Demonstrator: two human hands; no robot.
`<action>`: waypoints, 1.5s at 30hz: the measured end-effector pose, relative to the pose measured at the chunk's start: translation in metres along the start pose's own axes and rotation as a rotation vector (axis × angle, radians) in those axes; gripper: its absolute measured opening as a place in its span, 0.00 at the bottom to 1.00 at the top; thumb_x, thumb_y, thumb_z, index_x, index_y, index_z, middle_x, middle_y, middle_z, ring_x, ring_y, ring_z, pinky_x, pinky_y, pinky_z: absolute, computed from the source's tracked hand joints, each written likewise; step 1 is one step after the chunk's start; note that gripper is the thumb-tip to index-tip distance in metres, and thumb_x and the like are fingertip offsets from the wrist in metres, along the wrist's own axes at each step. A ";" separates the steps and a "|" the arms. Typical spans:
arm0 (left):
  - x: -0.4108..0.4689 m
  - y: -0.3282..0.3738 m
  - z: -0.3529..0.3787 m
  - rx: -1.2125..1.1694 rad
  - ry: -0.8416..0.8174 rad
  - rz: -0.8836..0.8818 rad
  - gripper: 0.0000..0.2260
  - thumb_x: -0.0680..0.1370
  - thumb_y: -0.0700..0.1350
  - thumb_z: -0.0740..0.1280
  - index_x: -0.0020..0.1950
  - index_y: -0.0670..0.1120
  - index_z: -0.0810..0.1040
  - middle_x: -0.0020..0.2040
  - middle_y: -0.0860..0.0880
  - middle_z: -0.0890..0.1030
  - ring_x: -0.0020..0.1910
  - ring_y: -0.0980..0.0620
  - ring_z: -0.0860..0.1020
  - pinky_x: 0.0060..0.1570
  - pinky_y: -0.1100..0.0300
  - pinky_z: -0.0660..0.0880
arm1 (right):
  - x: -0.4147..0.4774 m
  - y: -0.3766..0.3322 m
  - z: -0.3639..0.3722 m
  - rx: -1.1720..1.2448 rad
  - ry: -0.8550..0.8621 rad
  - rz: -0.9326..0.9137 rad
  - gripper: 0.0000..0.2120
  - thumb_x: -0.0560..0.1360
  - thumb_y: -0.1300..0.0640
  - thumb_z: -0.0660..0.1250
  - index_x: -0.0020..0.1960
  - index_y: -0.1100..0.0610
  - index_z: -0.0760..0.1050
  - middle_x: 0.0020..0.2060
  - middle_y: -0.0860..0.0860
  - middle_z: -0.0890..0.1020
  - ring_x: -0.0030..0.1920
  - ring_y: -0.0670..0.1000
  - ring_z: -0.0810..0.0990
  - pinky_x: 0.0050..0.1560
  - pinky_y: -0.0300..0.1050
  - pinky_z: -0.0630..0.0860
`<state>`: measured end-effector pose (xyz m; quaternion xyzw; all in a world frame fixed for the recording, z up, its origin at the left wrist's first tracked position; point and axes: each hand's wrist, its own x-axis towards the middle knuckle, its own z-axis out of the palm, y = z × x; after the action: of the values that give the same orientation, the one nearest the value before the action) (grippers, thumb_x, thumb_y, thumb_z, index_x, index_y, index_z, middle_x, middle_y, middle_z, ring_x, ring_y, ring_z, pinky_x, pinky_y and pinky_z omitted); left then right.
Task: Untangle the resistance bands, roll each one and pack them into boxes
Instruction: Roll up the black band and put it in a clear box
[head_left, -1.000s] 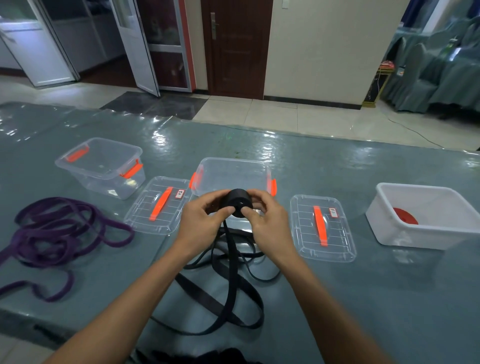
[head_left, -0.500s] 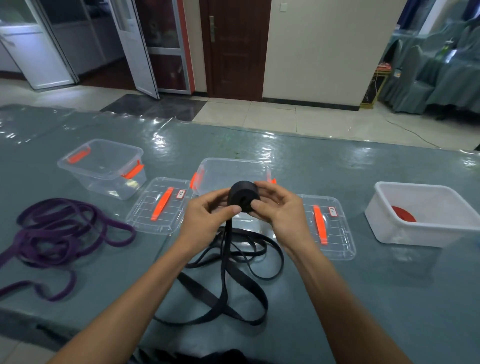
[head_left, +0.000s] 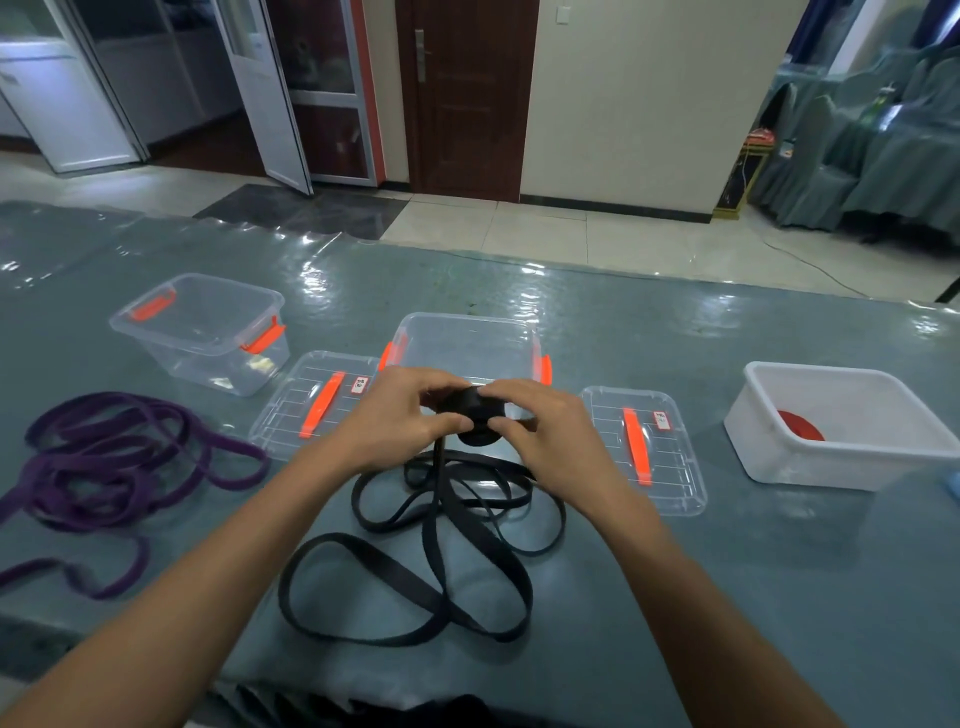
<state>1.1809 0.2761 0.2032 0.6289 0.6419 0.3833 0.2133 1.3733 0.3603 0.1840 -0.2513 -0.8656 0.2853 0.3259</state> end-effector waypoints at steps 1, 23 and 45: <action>0.001 0.000 -0.001 -0.035 0.012 -0.010 0.14 0.73 0.40 0.77 0.57 0.50 0.84 0.49 0.57 0.86 0.51 0.60 0.83 0.58 0.62 0.77 | 0.002 0.000 -0.001 0.040 0.009 0.037 0.16 0.75 0.63 0.71 0.62 0.52 0.80 0.55 0.44 0.82 0.55 0.35 0.77 0.55 0.31 0.76; 0.013 -0.033 -0.008 -0.269 0.242 0.003 0.17 0.74 0.34 0.74 0.61 0.47 0.83 0.55 0.52 0.85 0.55 0.58 0.83 0.61 0.61 0.77 | 0.033 -0.011 0.013 0.180 0.077 0.173 0.19 0.76 0.64 0.71 0.65 0.51 0.77 0.59 0.43 0.81 0.58 0.37 0.78 0.50 0.29 0.75; 0.035 -0.077 -0.081 -0.317 0.240 0.007 0.21 0.72 0.35 0.76 0.57 0.58 0.82 0.51 0.63 0.85 0.54 0.61 0.83 0.61 0.61 0.77 | 0.095 -0.045 0.072 0.169 0.121 0.197 0.30 0.77 0.65 0.69 0.75 0.48 0.66 0.59 0.41 0.77 0.61 0.39 0.76 0.54 0.32 0.77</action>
<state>1.0655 0.2984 0.2019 0.5394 0.5923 0.5524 0.2302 1.2484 0.3636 0.2080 -0.3233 -0.7883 0.3722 0.3682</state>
